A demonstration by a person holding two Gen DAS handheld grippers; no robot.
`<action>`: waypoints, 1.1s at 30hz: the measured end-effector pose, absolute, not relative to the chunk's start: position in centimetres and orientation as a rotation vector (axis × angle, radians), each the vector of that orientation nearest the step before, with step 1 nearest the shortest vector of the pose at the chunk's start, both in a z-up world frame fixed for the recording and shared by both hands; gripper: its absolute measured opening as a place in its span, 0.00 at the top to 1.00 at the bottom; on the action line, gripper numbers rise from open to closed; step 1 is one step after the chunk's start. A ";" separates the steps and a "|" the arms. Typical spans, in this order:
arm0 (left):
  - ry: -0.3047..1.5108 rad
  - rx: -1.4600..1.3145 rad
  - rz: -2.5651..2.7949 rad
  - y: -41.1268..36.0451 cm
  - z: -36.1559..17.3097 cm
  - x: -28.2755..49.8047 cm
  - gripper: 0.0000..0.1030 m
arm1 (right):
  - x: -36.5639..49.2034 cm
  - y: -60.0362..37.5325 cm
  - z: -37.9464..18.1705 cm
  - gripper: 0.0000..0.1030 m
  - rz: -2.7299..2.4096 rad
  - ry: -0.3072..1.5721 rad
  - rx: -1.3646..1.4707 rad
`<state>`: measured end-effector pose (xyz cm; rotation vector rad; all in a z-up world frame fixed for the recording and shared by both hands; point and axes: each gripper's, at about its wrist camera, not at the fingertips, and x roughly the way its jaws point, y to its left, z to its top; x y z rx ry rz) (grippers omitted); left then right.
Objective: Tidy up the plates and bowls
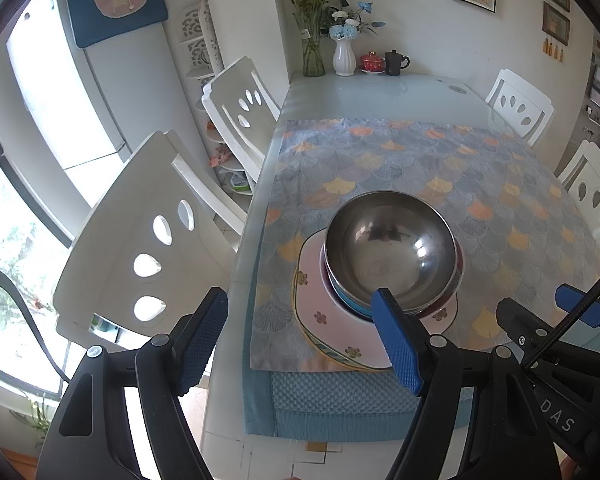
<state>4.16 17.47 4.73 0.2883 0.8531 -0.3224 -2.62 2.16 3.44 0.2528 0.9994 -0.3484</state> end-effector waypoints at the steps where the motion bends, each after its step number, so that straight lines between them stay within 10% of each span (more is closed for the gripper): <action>1: 0.853 0.288 -0.322 17.5 4.7 4.1 0.30 | -2.6 2.2 3.4 0.34 -0.348 0.999 0.252; 33: 0.781 0.294 -0.243 16.6 6.3 3.0 0.30 | -4.4 1.4 4.4 0.34 -0.345 0.977 0.248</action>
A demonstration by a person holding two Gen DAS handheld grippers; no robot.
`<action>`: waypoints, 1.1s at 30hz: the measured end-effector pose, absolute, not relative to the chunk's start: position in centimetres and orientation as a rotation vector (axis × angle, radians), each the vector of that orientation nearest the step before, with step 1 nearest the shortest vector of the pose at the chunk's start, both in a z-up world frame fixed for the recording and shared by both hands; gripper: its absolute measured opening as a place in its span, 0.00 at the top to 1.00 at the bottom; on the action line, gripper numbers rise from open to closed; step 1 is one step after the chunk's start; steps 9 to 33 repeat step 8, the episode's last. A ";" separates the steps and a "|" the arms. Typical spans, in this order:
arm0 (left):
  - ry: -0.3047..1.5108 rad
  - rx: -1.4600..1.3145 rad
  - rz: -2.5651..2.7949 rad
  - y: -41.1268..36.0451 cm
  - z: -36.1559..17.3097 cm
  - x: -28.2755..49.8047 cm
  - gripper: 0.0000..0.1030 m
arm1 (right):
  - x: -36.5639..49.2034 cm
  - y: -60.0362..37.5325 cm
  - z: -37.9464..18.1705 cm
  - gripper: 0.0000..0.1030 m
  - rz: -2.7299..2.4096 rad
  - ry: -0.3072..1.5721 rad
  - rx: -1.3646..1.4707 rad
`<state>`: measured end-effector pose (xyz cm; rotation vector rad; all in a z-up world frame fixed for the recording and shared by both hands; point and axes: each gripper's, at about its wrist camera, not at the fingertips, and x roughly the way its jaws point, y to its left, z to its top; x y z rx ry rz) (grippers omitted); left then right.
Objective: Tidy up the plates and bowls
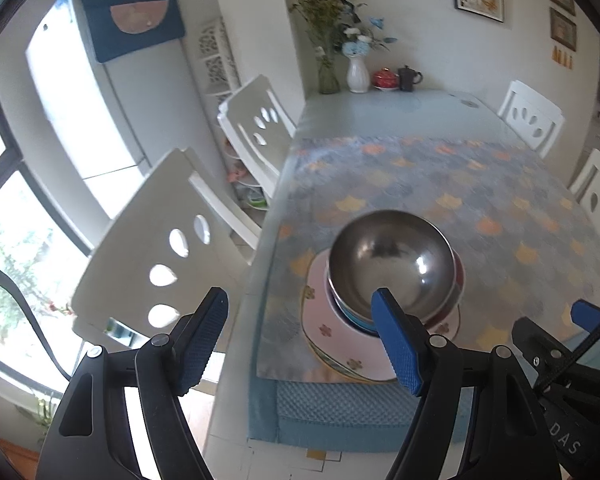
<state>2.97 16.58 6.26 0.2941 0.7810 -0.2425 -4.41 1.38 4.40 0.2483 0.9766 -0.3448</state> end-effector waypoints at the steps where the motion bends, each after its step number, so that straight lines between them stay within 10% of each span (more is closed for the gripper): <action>1: 0.782 0.289 -0.236 16.5 6.4 3.0 0.30 | -4.4 1.2 4.4 0.34 -0.336 0.976 0.250; 33: 0.746 0.254 -0.204 14.5 7.4 2.0 0.30 | -5.1 -1.4 4.6 0.34 -0.303 0.969 0.244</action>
